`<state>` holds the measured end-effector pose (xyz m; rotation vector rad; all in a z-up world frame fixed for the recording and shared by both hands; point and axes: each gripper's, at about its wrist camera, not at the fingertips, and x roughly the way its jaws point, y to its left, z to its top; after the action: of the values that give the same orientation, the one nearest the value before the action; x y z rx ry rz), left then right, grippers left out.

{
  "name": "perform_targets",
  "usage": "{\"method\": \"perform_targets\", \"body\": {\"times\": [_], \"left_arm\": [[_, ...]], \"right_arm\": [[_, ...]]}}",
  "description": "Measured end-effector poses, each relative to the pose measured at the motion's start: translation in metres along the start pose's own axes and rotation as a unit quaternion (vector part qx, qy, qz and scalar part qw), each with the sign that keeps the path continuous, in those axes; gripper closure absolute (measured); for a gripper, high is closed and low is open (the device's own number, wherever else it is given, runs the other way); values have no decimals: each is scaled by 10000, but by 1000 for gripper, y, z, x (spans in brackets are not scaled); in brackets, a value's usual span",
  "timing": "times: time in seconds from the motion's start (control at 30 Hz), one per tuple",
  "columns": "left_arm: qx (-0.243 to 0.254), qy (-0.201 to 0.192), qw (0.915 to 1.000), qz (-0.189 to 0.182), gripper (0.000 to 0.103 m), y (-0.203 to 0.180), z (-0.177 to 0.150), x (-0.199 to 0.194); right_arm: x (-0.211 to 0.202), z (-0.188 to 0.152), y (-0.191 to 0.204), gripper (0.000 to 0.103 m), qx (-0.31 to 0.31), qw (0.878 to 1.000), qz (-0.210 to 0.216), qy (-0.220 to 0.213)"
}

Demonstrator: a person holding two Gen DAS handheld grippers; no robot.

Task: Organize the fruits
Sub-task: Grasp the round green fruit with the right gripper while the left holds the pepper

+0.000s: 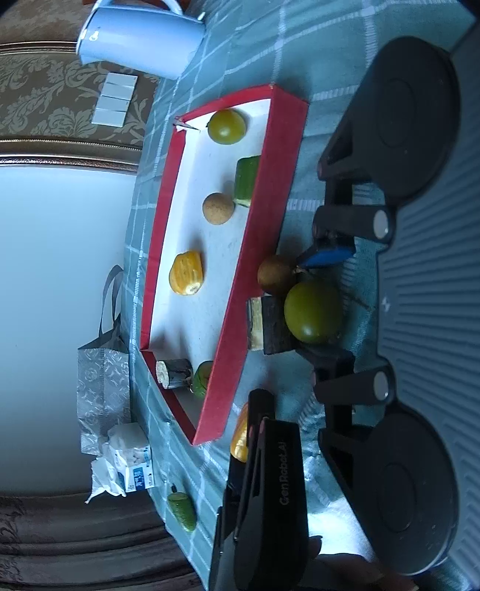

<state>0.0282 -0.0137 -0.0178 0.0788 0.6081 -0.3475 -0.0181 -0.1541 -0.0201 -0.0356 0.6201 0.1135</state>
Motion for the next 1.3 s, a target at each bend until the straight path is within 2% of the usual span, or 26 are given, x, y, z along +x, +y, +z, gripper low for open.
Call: {"method": "perform_targets", "body": {"times": [0.37, 1.0, 1.3], "left_arm": [[-2, 1, 10000, -2, 55, 0, 0, 0], [4, -14, 10000, -2, 55, 0, 0, -1], [120, -15, 9999, 69, 55, -4, -1, 0]], "right_arm": [[-5, -2, -2, 70, 114, 9999, -16, -72], [-25, -12, -30, 70, 633, 9978, 16, -210], [-37, -14, -51, 70, 1030, 9935, -91, -476]]}}
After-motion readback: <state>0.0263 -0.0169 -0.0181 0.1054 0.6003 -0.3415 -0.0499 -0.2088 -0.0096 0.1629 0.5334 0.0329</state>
